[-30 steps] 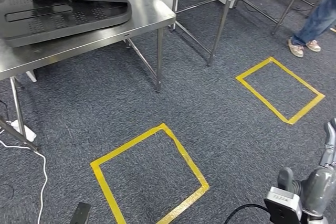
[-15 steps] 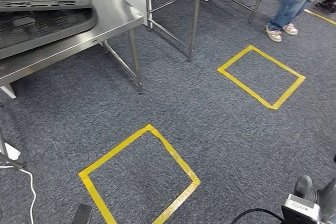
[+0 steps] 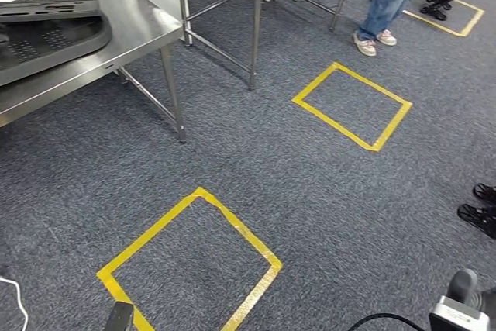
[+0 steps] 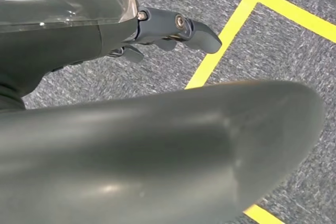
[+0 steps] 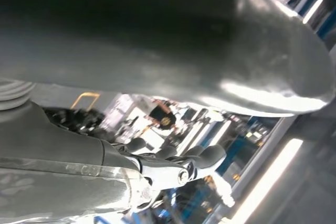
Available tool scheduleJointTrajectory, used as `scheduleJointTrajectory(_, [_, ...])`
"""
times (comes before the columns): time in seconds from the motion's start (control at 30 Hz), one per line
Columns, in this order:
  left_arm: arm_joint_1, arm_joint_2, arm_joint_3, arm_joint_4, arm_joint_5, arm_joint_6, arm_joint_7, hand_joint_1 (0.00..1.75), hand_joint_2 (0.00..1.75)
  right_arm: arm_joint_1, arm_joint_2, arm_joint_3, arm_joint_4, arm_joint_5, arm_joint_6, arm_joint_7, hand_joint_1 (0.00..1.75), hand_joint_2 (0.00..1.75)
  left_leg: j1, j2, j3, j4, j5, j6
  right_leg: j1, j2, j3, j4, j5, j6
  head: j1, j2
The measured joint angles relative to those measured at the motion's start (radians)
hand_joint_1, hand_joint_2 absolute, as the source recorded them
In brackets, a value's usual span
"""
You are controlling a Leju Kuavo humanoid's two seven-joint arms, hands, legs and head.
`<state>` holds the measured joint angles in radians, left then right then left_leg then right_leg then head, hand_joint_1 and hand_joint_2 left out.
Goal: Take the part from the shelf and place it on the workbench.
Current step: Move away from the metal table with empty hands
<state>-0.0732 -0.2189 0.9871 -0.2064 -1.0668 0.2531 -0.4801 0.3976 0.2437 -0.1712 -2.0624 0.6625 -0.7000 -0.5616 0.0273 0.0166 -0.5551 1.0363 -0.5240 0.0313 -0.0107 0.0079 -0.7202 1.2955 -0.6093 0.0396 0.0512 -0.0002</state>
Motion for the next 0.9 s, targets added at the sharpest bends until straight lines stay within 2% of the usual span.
scheduleJointTrajectory(0.03, [0.0, 0.0, 0.0, 0.0, 0.001, 0.0, 0.0, 0.0, 0.0, 0.003, 0.002, -0.004, -0.001, -0.005, 0.0, -0.002, 0.0, 0.0, 0.0, 0.008, 0.002, 0.0, -0.002, -0.001, -0.003, -0.003, -0.002, -0.001, 0.013, 0.002, 0.0, 0.0])
scheduleJointTrajectory(0.07, [0.0, 0.0, 0.001, 0.0, 0.001, 0.0, 0.001, 0.0, 0.0, 0.006, 0.004, -0.009, -0.004, -0.009, 0.0, -0.007, 0.0, 0.0, 0.0, 0.015, 0.005, 0.0, -0.004, -0.003, -0.004, -0.007, 0.016, -0.041, 0.043, 0.003, 0.0, 0.0])
scheduleJointTrajectory(0.1, [0.0, 0.0, 0.001, 0.0, 0.002, 0.0, 0.001, 0.0, 0.0, 0.007, 0.006, -0.014, -0.007, -0.015, 0.0, -0.011, 0.0, 0.0, 0.001, 0.022, 0.009, 0.0, -0.008, -0.006, -0.005, -0.016, 0.051, -0.111, 0.082, 0.001, 0.0, 0.0])
scheduleJointTrajectory(0.17, [-0.001, 0.0, 0.001, 0.0, 0.002, 0.001, 0.001, 0.0, 0.0, 0.008, 0.012, -0.024, -0.016, -0.027, 0.0, -0.022, 0.0, 0.0, -0.001, 0.033, 0.016, -0.002, -0.014, -0.015, 0.003, -0.042, 0.112, -0.235, 0.127, -0.009, -0.001, 0.0])
scheduleJointTrajectory(0.2, [-0.001, 0.0, 0.002, 0.0, 0.002, 0.001, 0.002, 0.0, 0.0, 0.009, 0.016, -0.029, -0.02, -0.033, 0.0, -0.027, 0.0, 0.0, -0.002, 0.038, 0.018, -0.003, -0.016, -0.02, 0.008, -0.051, 0.126, -0.265, 0.132, -0.014, -0.001, 0.0])
scheduleJointTrajectory(0.23, [-0.001, -0.001, 0.002, 0.0, 0.002, 0.001, 0.002, 0.0, 0.0, 0.011, 0.02, -0.035, -0.023, -0.038, 0.0, -0.031, 0.0, 0.0, -0.003, 0.043, 0.02, -0.006, -0.016, -0.026, 0.013, -0.051, 0.127, -0.271, 0.127, -0.02, -0.001, 0.0])
scheduleJointTrajectory(0.3, [-0.002, -0.002, 0.003, 0.0, 0.004, 0.002, 0.004, 0.0, 0.0, 0.017, 0.028, -0.046, -0.031, -0.047, 0.0, -0.035, 0.0, 0.0, -0.001, 0.052, 0.027, -0.011, -0.02, -0.038, 0.014, -0.036, 0.128, -0.28, 0.131, -0.035, -0.002, 0.0])
scheduleJointTrajectory(0.33, [-0.003, -0.003, 0.004, 0.0, 0.005, 0.002, 0.004, 0.0, 0.0, 0.019, 0.032, -0.051, -0.034, -0.05, 0.0, -0.035, 0.0, 0.0, 0.0, 0.046, 0.027, -0.005, -0.029, -0.042, 0.013, -0.03, 0.132, -0.287, 0.134, -0.043, -0.002, 0.0])
scheduleJointTrajectory(0.37, [-0.004, -0.004, 0.004, 0.0, 0.006, 0.003, 0.004, 0.0, 0.0, 0.021, 0.036, -0.054, -0.038, -0.053, 0.0, -0.035, 0.0, 0.0, 0.0, 0.033, 0.018, 0.021, -0.048, -0.043, 0.011, -0.024, 0.136, -0.295, 0.137, -0.051, -0.003, 0.0])
scheduleJointTrajectory(0.4, [-0.004, -0.004, 0.004, 0.0, 0.007, 0.004, 0.005, 0.0, 0.0, 0.022, 0.04, -0.055, -0.04, -0.054, 0.0, -0.035, 0.0, 0.0, 0.0, 0.017, -0.003, 0.069, -0.077, -0.042, 0.009, -0.017, 0.14, -0.299, 0.139, -0.057, -0.004, 0.0])
scheduleJointTrajectory(0.47, [-0.001, -0.004, 0.005, 0.0, 0.009, 0.005, 0.006, 0.0, 0.0, 0.023, 0.046, -0.058, -0.041, -0.057, 0.0, -0.035, 0.0, 0.0, -0.004, -0.002, -0.068, 0.201, -0.134, -0.039, 0.013, -0.001, 0.141, -0.3, 0.138, -0.063, -0.006, 0.0])
scheduleJointTrajectory(0.5, [0.001, -0.004, 0.006, 0.0, 0.009, 0.006, 0.006, 0.0, 0.0, 0.024, 0.049, -0.06, -0.041, -0.059, 0.0, -0.035, 0.0, 0.0, -0.005, -0.005, -0.094, 0.248, -0.145, -0.038, 0.014, 0.01, 0.142, -0.299, 0.137, -0.065, -0.006, 0.0])
scheduleJointTrajectory(0.53, [0.003, -0.004, 0.006, 0.0, 0.01, 0.006, 0.007, 0.0, 0.0, 0.025, 0.052, -0.062, -0.041, -0.061, 0.0, -0.035, 0.0, 0.0, -0.006, -0.006, -0.105, 0.26, -0.136, -0.037, 0.015, 0.021, 0.143, -0.298, 0.136, -0.065, -0.006, 0.0])
scheduleJointTrajectory(0.57, [0.003, -0.004, 0.007, 0.0, 0.01, 0.007, 0.007, 0.0, 0.0, 0.025, 0.055, -0.064, -0.041, -0.064, 0.0, -0.036, 0.0, 0.0, -0.007, -0.008, -0.097, 0.231, -0.106, -0.036, 0.015, 0.032, 0.144, -0.295, 0.134, -0.065, -0.006, 0.0])
scheduleJointTrajectory(0.63, [0.003, -0.004, 0.007, 0.0, 0.011, 0.008, 0.007, 0.0, 0.0, 0.027, 0.062, -0.071, -0.041, -0.072, 0.0, -0.04, 0.0, 0.0, -0.006, -0.028, -0.048, 0.108, -0.032, -0.031, 0.016, 0.053, 0.146, -0.285, 0.126, -0.061, -0.005, 0.0])
scheduleJointTrajectory(0.67, [0.002, -0.004, 0.008, 0.0, 0.012, 0.009, 0.007, 0.0, 0.0, 0.028, 0.066, -0.074, -0.041, -0.075, 0.0, -0.043, 0.0, 0.0, -0.004, -0.041, -0.025, 0.054, -0.009, -0.029, 0.017, 0.063, 0.144, -0.278, 0.122, -0.057, -0.005, 0.0])
scheduleJointTrajectory(0.7, [0.003, -0.004, 0.009, 0.0, 0.012, 0.009, 0.007, 0.0, 0.0, 0.028, 0.069, -0.078, -0.041, -0.079, 0.0, -0.045, 0.0, 0.0, -0.004, -0.051, -0.012, 0.022, -0.001, -0.027, 0.017, 0.07, 0.141, -0.273, 0.12, -0.052, -0.004, 0.0])
scheduleJointTrajectory(0.73, [0.003, -0.004, 0.011, 0.0, 0.013, 0.01, 0.008, 0.0, 0.0, 0.03, 0.071, -0.081, -0.041, -0.082, 0.001, -0.047, 0.0, 0.0, -0.006, -0.057, -0.008, 0.013, -0.005, -0.025, 0.016, 0.077, 0.138, -0.27, 0.119, -0.047, -0.004, 0.0])
scheduleJointTrajectory(0.8, [0.001, -0.005, 0.015, 0.0, 0.014, 0.01, 0.008, 0.0, 0.0, 0.037, 0.074, -0.089, -0.04, -0.088, 0.001, -0.048, 0.0, 0.0, -0.006, -0.048, -0.005, 0.007, -0.002, -0.017, 0.013, 0.084, 0.135, -0.269, 0.118, -0.038, -0.005, 0.0])
scheduleJointTrajectory(0.87, [-0.001, -0.007, 0.016, 0.0, 0.015, 0.01, 0.008, 0.0, 0.0, 0.04, 0.077, -0.099, -0.04, -0.091, 0.001, -0.048, 0.0, 0.0, -0.002, -0.036, 0.0, 0.001, 0.001, -0.007, 0.013, 0.057, 0.123, -0.235, 0.094, -0.028, -0.003, 0.0])
scheduleJointTrajectory(0.9, [-0.001, -0.008, 0.017, 0.0, 0.015, 0.01, 0.008, 0.0, 0.0, 0.04, 0.077, -0.102, -0.04, -0.092, 0.001, -0.048, 0.0, 0.0, 0.0, -0.028, 0.002, -0.001, 0.001, -0.003, 0.012, 0.036, 0.103, -0.19, 0.068, -0.021, -0.001, 0.0])
